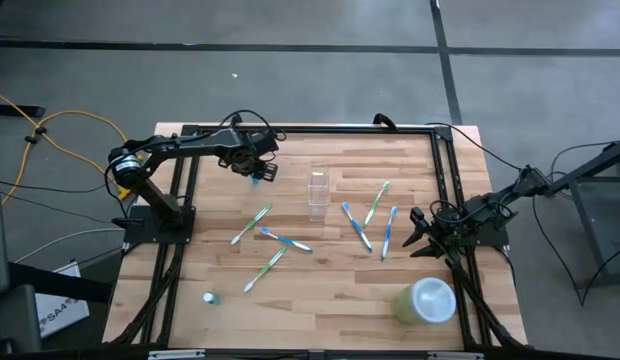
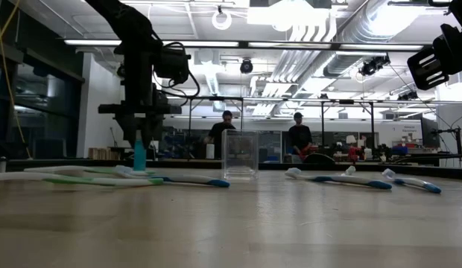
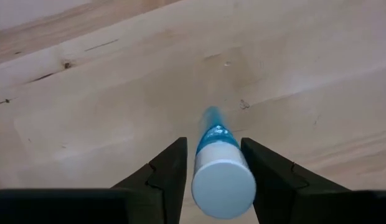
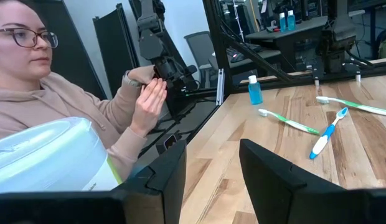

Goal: Pick & Place toothbrushing station
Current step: Put the top blue mouthwash into the transparent organizer

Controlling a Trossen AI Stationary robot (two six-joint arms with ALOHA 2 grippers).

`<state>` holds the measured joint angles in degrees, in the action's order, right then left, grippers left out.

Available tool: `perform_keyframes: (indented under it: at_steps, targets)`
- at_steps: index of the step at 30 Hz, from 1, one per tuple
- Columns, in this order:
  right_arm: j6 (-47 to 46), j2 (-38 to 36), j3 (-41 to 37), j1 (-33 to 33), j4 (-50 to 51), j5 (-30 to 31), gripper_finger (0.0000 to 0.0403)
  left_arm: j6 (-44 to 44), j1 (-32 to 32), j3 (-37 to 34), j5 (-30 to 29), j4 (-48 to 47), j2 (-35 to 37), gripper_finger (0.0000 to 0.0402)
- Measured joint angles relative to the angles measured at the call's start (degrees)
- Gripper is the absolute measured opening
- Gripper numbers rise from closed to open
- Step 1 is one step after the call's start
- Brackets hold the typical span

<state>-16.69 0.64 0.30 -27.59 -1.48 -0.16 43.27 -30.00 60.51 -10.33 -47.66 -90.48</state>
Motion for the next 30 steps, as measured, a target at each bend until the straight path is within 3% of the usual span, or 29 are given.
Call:
perform_keyframes:
  at_steps: [6, 12, 30]
  targets:
    - [0.0, 0.0, 0.0, 0.0, 0.0, 0.0, 0.0142, -0.4, -0.4, 0.0, 0.1, -0.1, 0.0, 0.0132]
    - [0.0, 0.0, 0.0, 0.0, 0.0, 0.0, 0.0142, -0.4, -0.4, 0.0, 0.0, -0.2, 0.0, 0.0088]
    - [0.0, 0.0, 0.0, 0.0, 0.0, 0.0, 0.0142, -0.4, -0.4, 0.0, 0.1, -0.4, 2.1, 0.0088]
